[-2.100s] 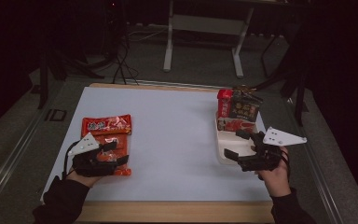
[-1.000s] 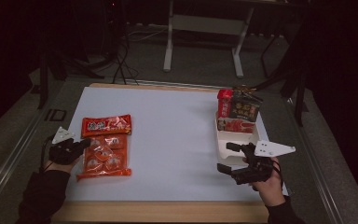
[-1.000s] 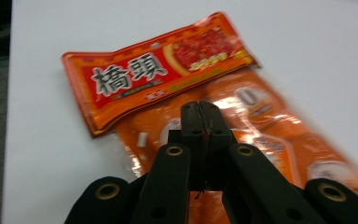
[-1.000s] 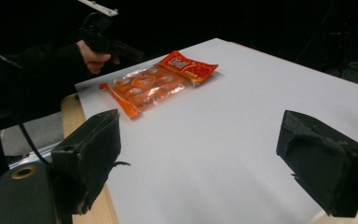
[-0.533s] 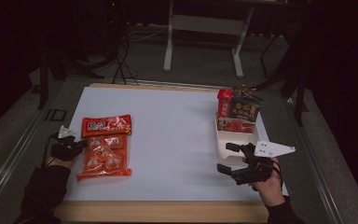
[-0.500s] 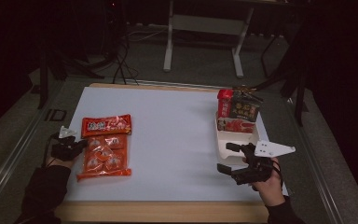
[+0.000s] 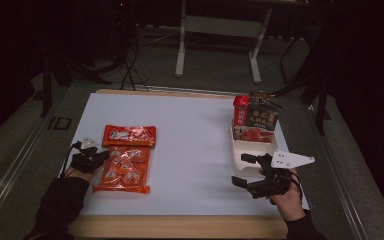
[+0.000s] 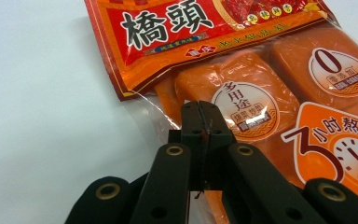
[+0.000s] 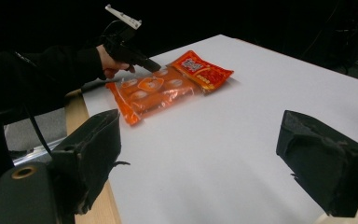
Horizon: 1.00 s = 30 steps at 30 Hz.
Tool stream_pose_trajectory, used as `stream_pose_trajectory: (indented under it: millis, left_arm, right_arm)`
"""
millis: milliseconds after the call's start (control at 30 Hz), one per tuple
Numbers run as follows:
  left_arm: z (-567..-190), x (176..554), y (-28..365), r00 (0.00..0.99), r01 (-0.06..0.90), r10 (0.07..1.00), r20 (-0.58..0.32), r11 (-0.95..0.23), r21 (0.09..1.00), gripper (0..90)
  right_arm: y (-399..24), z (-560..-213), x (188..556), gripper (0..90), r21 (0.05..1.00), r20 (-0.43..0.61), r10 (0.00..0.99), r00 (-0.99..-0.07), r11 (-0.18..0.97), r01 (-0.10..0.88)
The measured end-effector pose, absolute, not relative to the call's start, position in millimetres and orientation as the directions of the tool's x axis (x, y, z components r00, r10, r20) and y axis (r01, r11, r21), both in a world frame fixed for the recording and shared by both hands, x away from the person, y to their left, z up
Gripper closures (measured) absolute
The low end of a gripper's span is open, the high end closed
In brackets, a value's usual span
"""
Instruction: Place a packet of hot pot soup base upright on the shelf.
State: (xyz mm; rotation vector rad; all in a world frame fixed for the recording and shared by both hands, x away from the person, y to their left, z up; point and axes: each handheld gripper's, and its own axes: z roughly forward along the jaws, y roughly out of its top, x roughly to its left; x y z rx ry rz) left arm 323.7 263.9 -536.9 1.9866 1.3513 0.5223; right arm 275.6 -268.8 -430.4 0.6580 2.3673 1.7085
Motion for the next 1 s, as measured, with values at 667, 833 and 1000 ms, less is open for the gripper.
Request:
stream_pose_trajectory:
  millis: [667,833,1000]
  left_arm:
    - [-534,334,207,0.541,0.609,0.841,-0.035,-0.363,0.705,90.0]
    - [-532,329,215,0.555,0.605,0.831,-0.049,-0.362,0.709,90.0]
    - [-529,318,225,0.563,0.615,0.824,-0.06,-0.37,0.696,90.0]
  right_arm:
    - [-269,-431,276,13.6,0.93,0.136,0.426,-0.895,0.258,0.264]
    - [-269,-432,276,13.6,0.929,0.143,0.422,-0.895,0.255,0.268]
    - [-268,-433,276,13.7,0.929,0.142,0.42,-0.896,0.256,0.267]
